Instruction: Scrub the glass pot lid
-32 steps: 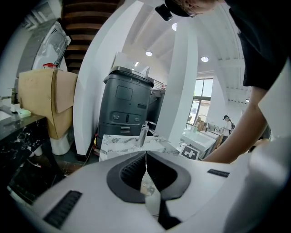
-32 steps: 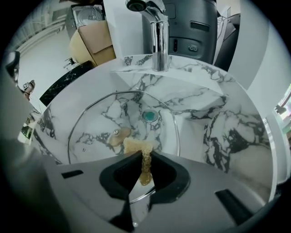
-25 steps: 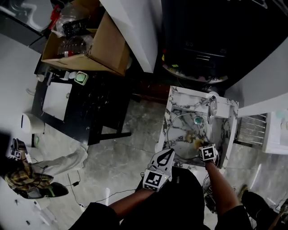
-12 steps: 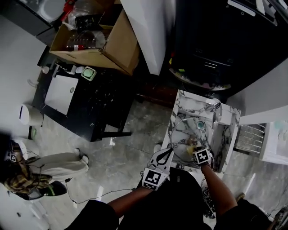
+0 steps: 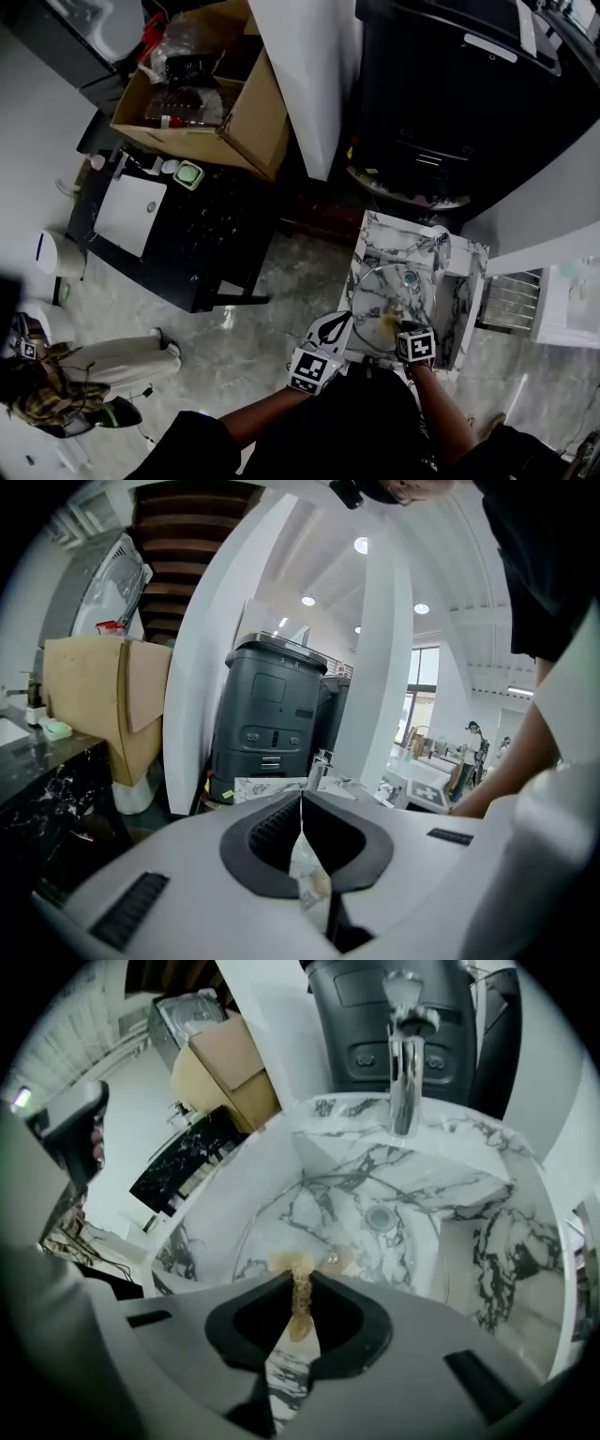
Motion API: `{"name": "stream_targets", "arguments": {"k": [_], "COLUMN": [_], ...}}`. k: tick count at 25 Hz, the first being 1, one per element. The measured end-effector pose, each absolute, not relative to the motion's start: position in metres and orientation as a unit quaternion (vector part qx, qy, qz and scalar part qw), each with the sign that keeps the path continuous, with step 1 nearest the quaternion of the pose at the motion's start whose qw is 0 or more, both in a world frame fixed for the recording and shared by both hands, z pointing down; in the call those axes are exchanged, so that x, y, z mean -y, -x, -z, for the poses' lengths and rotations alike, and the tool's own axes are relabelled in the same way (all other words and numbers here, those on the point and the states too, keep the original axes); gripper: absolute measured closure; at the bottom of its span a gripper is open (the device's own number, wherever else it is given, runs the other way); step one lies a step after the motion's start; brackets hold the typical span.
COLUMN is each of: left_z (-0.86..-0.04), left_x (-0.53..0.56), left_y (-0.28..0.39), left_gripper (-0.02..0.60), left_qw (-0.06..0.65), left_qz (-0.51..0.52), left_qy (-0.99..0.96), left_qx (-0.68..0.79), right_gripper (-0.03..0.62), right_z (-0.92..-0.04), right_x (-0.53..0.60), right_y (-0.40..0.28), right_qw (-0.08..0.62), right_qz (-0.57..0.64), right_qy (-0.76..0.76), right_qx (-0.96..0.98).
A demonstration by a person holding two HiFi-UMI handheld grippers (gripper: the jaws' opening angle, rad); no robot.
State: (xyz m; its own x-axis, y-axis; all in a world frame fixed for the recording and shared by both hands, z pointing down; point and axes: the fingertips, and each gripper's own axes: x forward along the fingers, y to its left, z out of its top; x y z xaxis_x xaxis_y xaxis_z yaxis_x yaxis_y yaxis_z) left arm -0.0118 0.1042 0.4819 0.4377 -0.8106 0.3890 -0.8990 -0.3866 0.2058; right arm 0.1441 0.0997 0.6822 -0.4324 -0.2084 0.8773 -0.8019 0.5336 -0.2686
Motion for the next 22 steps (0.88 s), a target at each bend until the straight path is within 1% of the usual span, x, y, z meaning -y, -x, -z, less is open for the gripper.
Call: {"name": "stream_targets", "arguments": {"k": [4, 10, 12, 17, 22], "left_z": [-0.473, -0.439, -0.425, -0.385, -0.348], "left_x": [-0.090, -0.057, -0.045, -0.024, -0.011], "left_y": [0.007, -0.018, -0.029, -0.055, -0.073], "left_gripper": [0.563, 0.563, 0.563, 0.563, 0.563], "left_qw": [0.193, 0.180, 0.175, 0.157, 0.142], "left_qz": [-0.107, -0.087, -0.080, -0.058, -0.037], "left_qy": [-0.836, -0.859, -0.868, -0.888, -0.898], "left_qx": [0.502, 0.472, 0.458, 0.429, 0.414], "right_gripper": [0.531, 0.531, 0.532, 0.531, 0.531], "right_z": [-0.619, -0.492, -0.454, -0.392, -0.357], "right_x": [-0.086, -0.063, -0.056, -0.038, -0.026], "right_y": [-0.146, -0.153, -0.154, -0.164, -0.177], "right_qw": [0.341, 0.204, 0.170, 0.126, 0.094], "right_qz": [-0.334, -0.287, -0.262, -0.197, -0.177], "right_qy": [-0.385, -0.466, -0.485, -0.519, -0.527], "right_qx": [0.790, 0.812, 0.817, 0.822, 0.826]}}
